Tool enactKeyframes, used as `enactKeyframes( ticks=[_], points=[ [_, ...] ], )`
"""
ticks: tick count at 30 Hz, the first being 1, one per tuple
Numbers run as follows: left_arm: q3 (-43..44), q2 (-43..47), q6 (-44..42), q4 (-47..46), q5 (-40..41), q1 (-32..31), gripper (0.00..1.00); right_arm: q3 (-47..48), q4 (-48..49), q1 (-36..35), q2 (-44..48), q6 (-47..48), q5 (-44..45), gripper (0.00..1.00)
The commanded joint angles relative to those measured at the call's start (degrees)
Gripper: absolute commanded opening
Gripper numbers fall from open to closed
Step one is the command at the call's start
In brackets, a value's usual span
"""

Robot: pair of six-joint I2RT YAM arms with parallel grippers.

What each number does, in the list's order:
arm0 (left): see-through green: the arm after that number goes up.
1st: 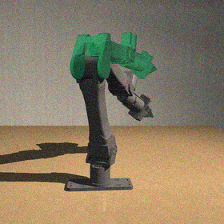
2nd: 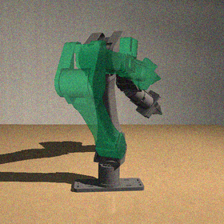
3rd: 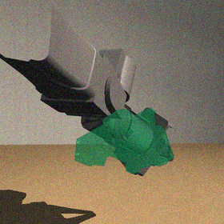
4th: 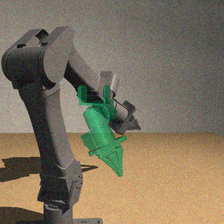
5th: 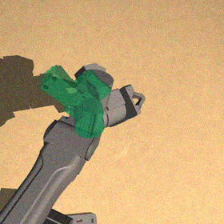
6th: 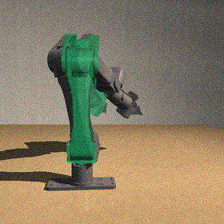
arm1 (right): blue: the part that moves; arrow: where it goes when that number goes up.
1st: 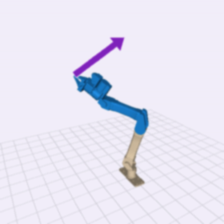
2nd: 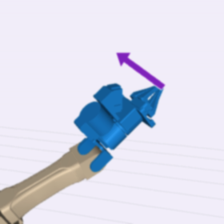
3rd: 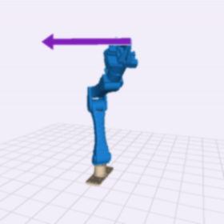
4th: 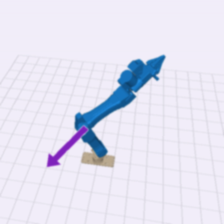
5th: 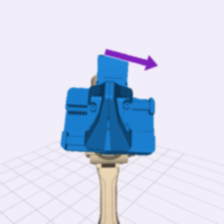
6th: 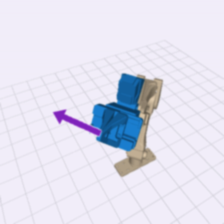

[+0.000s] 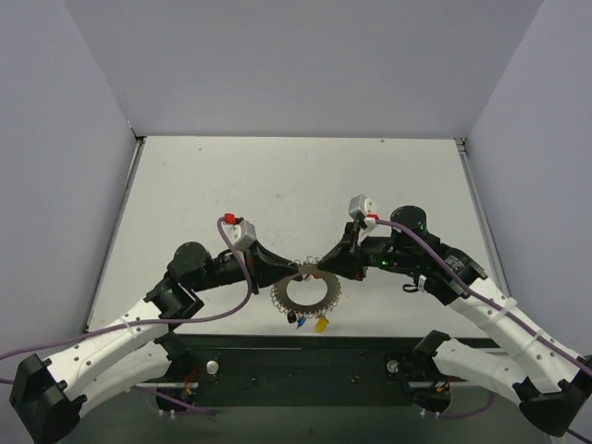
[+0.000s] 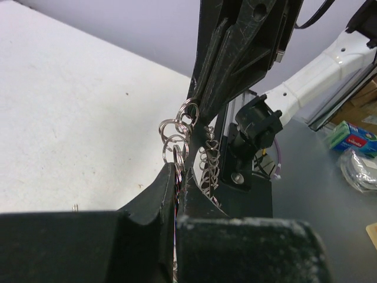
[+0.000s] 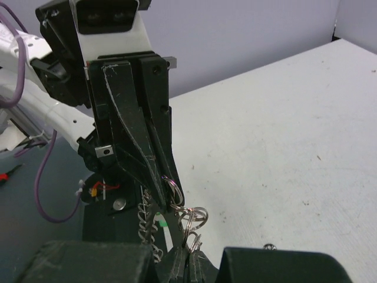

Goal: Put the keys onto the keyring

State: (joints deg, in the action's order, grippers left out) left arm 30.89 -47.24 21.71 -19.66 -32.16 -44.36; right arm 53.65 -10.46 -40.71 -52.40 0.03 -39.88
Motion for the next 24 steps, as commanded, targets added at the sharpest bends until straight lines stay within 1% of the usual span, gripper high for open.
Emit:
enactKeyframes(
  ticks=[1,4,7,10,11,12,13,14,15,16,17,19,20,24],
  points=[
    [-2.68,3.55,0.96,-4.15,2.62,-0.38,0.0,0.23,9.66,0.28,2.3,-2.23,-0.03,0.0],
    [-5.65,6.27,1.66,-7.39,5.61,-0.64,0.0,0.05,9.93,0.37,3.18,-2.93,0.68,0.0],
    [-8.56,9.0,1.49,-10.04,7.81,-0.64,0.0,-0.3,12.82,0.45,4.32,-3.63,1.38,0.0],
    [-9.71,11.2,0.44,-10.14,8.61,-0.82,0.0,-0.12,13.36,0.54,4.85,-3.72,1.47,0.0],
    [-9.8,11.64,0.43,-9.96,8.61,-0.82,0.06,0.05,13.36,0.72,4.68,-3.55,1.38,0.0],
    [-9.63,11.91,-0.09,-9.7,8.52,-0.82,0.15,0.23,13.36,0.72,4.59,-3.46,1.03,0.0],
    [-9.19,12.69,-0.44,-8.13,8.35,-0.73,0.36,0.32,13.18,0.81,4.24,-3.03,0.68,0.0],
    [-7.88,12.96,-0.88,-6.9,8.34,-0.82,0.44,0.58,13.01,0.81,4.06,-2.76,0.24,0.0],
    [-7.0,13.14,-1.67,-5.84,8.52,-0.82,0.49,0.93,12.83,1.07,3.71,-2.32,-0.8,0.0],
    [-6.12,13.75,-2.11,-3.13,8.87,-0.82,0.58,1.11,12.4,1.16,3.19,-2.06,-1.25,0.0],
    [-4.28,14.02,-2.38,-1.8,9.39,-0.82,0.61,1.28,12.22,1.24,2.92,-1.45,-1.86,0.0],
    [-2.69,14.63,-3.69,1.28,10.19,-0.82,0.64,2.07,11.08,1.77,2.13,-0.83,-3.97,0.0],
    [-1.81,14.9,-4.13,2.25,10.54,-0.82,0.68,2.34,10.73,2.03,1.87,-0.56,-5.37,0.0],
    [3.8,14.55,-7.38,7.69,10.37,-0.82,0.72,4.0,6.87,3.53,0.46,2.16,-11.88,0.0]
  ],
)
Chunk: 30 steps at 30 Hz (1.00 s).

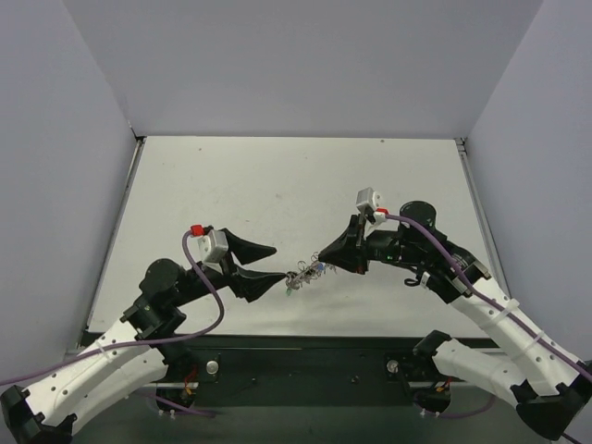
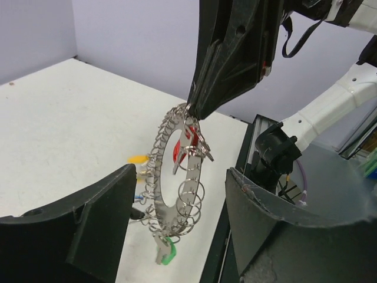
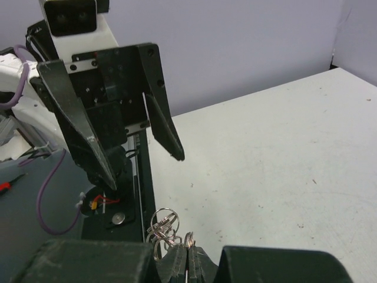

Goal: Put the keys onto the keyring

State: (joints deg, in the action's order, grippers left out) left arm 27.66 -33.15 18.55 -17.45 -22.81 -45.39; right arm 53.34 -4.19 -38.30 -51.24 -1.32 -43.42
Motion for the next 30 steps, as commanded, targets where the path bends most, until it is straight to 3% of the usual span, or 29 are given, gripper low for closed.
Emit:
enactKeyframes(
  ticks=[1,8,15,30],
  points=[
    [8.01,-0.42,-4.92,6.37,0.58,0.3,0.72,5.1,-0.03,1.82,-1.22,3.95,-11.57,0.0],
    [15.31,-7.8,-7.73,11.47,-6.54,0.3,0.72,7.47,-2.23,2.62,-2.1,5.19,-21.07,0.0],
    [18.3,-13.43,-7.03,8.76,-12.17,0.3,0.71,9.67,-3.28,2.45,-3.25,5.19,-29.08,0.0],
    [20.42,-18.18,-2.82,-0.47,-19.9,0.3,0.66,9.68,-3.55,1.92,-4.21,5.28,-29.36,0.0]
  ],
)
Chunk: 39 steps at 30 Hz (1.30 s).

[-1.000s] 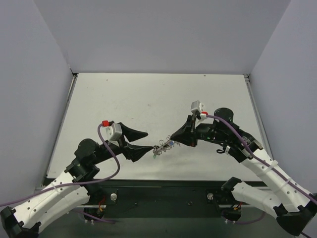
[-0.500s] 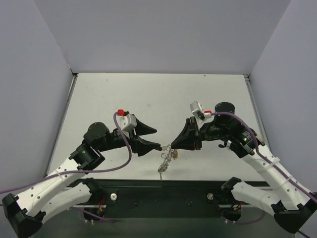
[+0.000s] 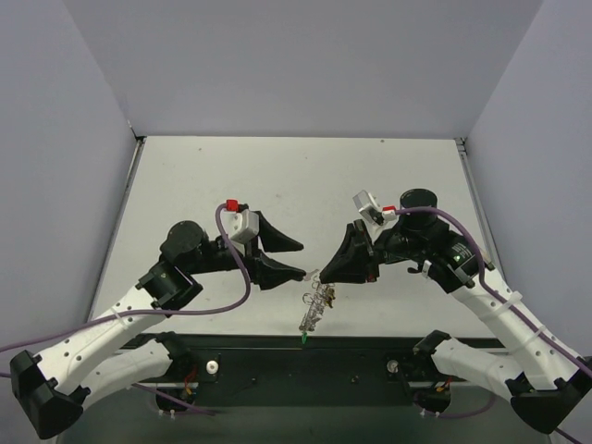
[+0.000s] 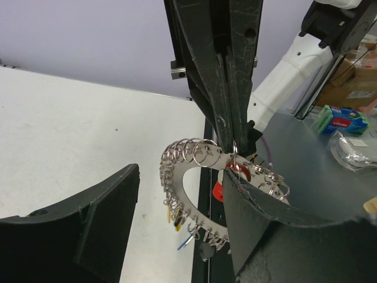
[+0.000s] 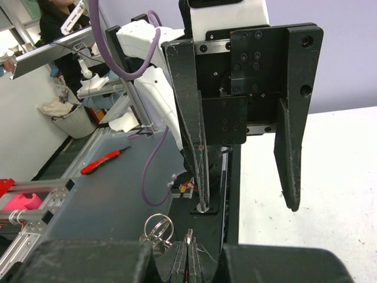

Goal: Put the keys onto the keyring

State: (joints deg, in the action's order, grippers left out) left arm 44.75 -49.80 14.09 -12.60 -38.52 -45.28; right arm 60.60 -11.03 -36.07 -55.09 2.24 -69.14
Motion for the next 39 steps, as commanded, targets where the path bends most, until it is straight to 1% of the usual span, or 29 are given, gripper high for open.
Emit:
enactKeyframes(
  ticks=[1,5,10,12,18,26,32,36,39],
  points=[
    [3.67,-1.88,1.82,-5.68,-4.63,0.19,0.65,2.51,3.29,-0.31,-0.46,1.71,-3.45,0.0],
    [4.11,-3.11,3.49,-7.88,-7.0,0.01,0.58,2.42,3.29,-0.49,-0.72,1.8,-2.93,0.0],
    [5.26,-4.78,3.75,-8.05,-9.2,-0.07,0.49,2.24,3.29,-0.49,-0.81,1.89,-1.79,0.0],
    [5.7,-5.57,3.84,-7.79,-10.52,-0.16,0.47,2.16,3.38,-0.49,-0.72,1.98,-1.26,0.0],
    [5.79,-5.92,4.19,-7.44,-11.66,-0.69,0.43,1.8,4.17,-0.4,0.24,1.81,1.11,0.0],
    [6.14,-7.85,4.2,-7.35,-11.84,-2.1,0.38,-0.04,9.17,-0.49,1.65,-1.71,3.58,0.0],
    [6.31,-8.21,3.67,-7.17,-10.78,-2.18,0.29,-1.01,12.43,-0.49,2.09,-3.91,3.31,0.0],
    [6.4,-7.77,3.75,-7.35,-10.52,-2.27,0.28,-1.18,12.35,-0.49,1.83,-3.91,3.23,0.0],
    [6.4,-6.89,3.75,-7.26,-9.91,-2.18,0.31,-1.45,12.26,-0.49,1.92,-3.82,3.14,0.0]
  ],
)
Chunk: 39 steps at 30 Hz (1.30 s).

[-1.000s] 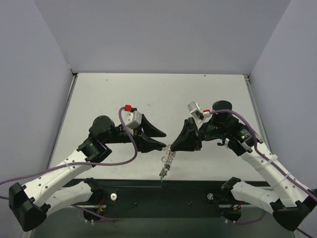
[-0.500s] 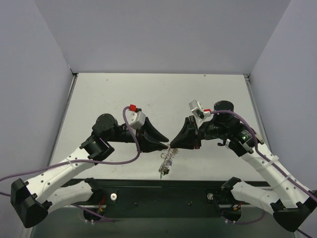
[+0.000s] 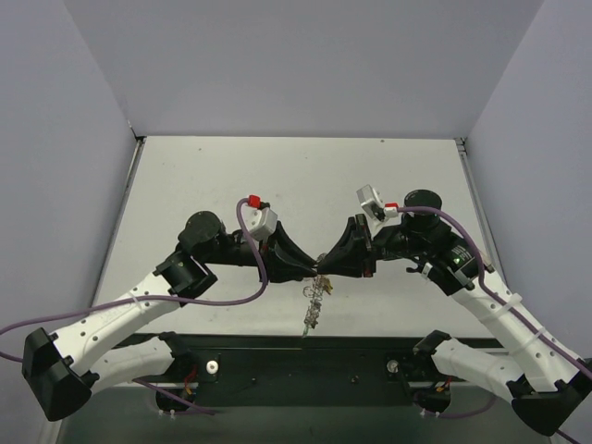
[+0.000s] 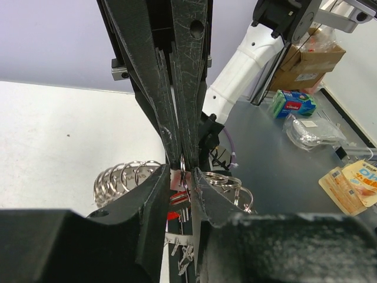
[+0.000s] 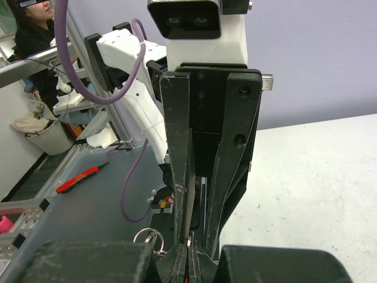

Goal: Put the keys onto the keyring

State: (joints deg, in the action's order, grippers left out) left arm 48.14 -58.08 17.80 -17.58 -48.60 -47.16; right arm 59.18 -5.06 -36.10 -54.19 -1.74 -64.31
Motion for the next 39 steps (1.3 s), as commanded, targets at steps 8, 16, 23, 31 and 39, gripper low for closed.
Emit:
enactKeyframes(
  ticks=[8,16,23,31,39],
  points=[
    [2.84,2.8,-0.05,-2.19,1.4,-0.3,0.36,-0.2,6.2,-0.38,1.11,0.33,-1.6,0.0],
    [3.54,1.66,-0.22,-1.58,0.79,-0.3,0.27,-0.12,6.03,-0.38,1.37,0.42,-1.6,0.0],
    [4.68,0.25,-1.45,0.7,1.14,-0.22,0.09,0.06,5.85,-0.38,1.11,0.42,-1.78,0.0],
    [4.95,-0.28,-3.21,3.26,1.93,-0.3,0.11,0.41,5.85,-0.38,1.46,0.51,-0.55,0.0],
    [4.42,-0.19,-4.44,4.66,2.28,-0.57,0.17,0.59,5.94,-0.29,1.46,0.68,-0.2,0.0]
  ],
)
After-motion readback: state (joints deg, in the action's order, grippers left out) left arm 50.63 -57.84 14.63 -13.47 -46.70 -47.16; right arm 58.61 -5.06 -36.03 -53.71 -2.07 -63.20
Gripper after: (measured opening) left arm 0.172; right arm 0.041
